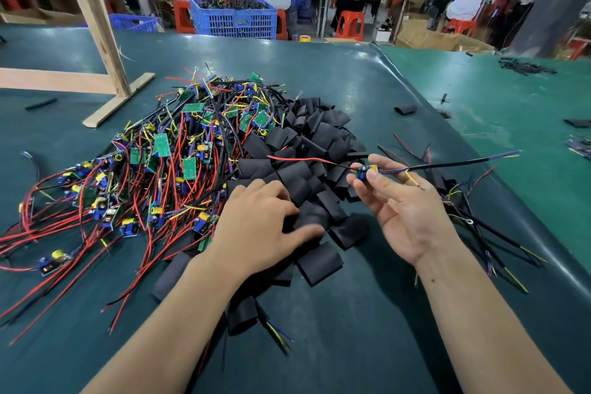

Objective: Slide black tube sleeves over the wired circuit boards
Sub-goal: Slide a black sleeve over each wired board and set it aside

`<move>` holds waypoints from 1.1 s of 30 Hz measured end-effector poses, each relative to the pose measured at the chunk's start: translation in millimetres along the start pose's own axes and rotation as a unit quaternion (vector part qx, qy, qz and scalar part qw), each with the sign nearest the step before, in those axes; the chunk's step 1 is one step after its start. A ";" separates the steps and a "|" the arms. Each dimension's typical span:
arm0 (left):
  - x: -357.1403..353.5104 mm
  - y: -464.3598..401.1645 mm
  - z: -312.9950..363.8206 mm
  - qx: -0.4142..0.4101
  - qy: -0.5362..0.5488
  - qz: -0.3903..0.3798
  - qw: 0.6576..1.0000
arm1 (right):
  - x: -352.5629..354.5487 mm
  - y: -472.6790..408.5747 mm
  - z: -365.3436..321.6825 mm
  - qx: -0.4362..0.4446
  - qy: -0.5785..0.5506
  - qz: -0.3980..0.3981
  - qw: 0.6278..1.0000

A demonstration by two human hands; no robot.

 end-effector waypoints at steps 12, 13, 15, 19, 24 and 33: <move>4.8 -1.7 13.9 -0.044 -0.058 0.017 0.997 | 0.6 0.3 -0.9 -0.007 -0.013 0.003 1.000; 5.4 -2.5 15.7 -0.053 -0.069 0.025 0.996 | 0.5 0.2 -0.8 -0.009 -0.016 0.004 1.000; 5.6 -3.5 20.5 -0.080 -0.084 0.033 0.993 | 0.7 0.2 -0.9 -0.010 -0.019 0.004 1.000; 0.4 -5.2 17.4 -0.062 -0.103 0.005 0.993 | 1.8 -0.1 -2.5 -0.010 -0.017 0.003 1.000; -1.3 -7.3 16.1 -0.063 -0.089 0.018 0.994 | 2.4 -0.7 -2.5 -0.013 -0.015 0.003 1.000; 31.1 -1.9 7.6 -0.085 0.071 0.217 0.970 | 6.0 -3.0 -6.4 -0.005 -0.008 0.005 1.000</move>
Point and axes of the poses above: each hand's wrist, its own y-axis away from the middle knuckle, its own x-axis out of the back of the hand, z = x × y, the point moved 6 cm from there along -y, towards the middle knuckle
